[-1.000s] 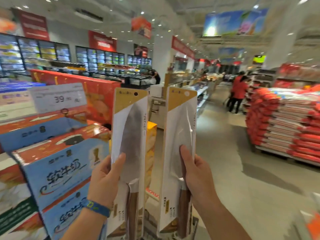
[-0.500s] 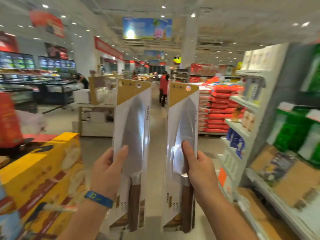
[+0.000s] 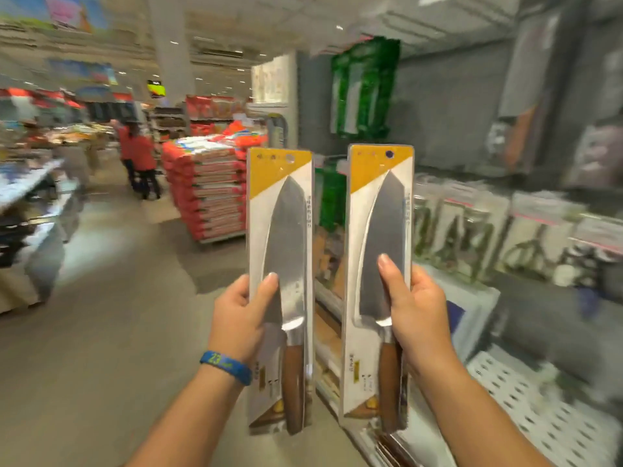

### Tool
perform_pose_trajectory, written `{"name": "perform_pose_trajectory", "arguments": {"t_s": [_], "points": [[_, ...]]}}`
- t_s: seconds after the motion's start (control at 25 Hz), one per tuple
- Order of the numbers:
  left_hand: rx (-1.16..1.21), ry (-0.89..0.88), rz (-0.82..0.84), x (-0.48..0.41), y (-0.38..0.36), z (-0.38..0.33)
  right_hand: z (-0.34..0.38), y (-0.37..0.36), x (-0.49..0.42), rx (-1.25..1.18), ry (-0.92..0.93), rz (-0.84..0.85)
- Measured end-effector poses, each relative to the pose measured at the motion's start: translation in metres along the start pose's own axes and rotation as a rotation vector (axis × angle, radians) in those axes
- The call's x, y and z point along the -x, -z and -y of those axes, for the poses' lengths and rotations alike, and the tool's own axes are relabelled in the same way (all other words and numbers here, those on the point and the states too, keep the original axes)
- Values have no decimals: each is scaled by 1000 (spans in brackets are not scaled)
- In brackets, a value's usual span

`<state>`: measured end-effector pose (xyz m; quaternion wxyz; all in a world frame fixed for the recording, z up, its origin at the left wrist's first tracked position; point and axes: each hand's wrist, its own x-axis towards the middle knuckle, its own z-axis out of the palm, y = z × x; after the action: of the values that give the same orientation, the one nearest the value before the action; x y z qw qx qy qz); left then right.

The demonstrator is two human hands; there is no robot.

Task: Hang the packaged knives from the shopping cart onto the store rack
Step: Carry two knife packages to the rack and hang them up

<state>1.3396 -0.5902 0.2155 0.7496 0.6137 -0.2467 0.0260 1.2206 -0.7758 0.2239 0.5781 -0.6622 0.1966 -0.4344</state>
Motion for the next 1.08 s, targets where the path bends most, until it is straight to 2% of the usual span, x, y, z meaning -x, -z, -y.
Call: {"name": "perform_pose_trajectory", "arguments": {"t_s": [0.28, 0.48, 0.72, 0.92, 1.08], "points": [[203, 119, 387, 11, -179, 28, -8, 172, -2, 183, -63, -484], [302, 153, 589, 9, -271, 23, 20, 234, -10, 289, -2, -751], [384, 111, 791, -29, -345, 7, 44, 252, -36, 425, -15, -923], [307, -14, 854, -56, -421, -31, 87, 286, -67, 612, 63, -1018], [254, -123, 839, -72, -484, -72, 147, 326, -112, 791, 151, -1082]]}}
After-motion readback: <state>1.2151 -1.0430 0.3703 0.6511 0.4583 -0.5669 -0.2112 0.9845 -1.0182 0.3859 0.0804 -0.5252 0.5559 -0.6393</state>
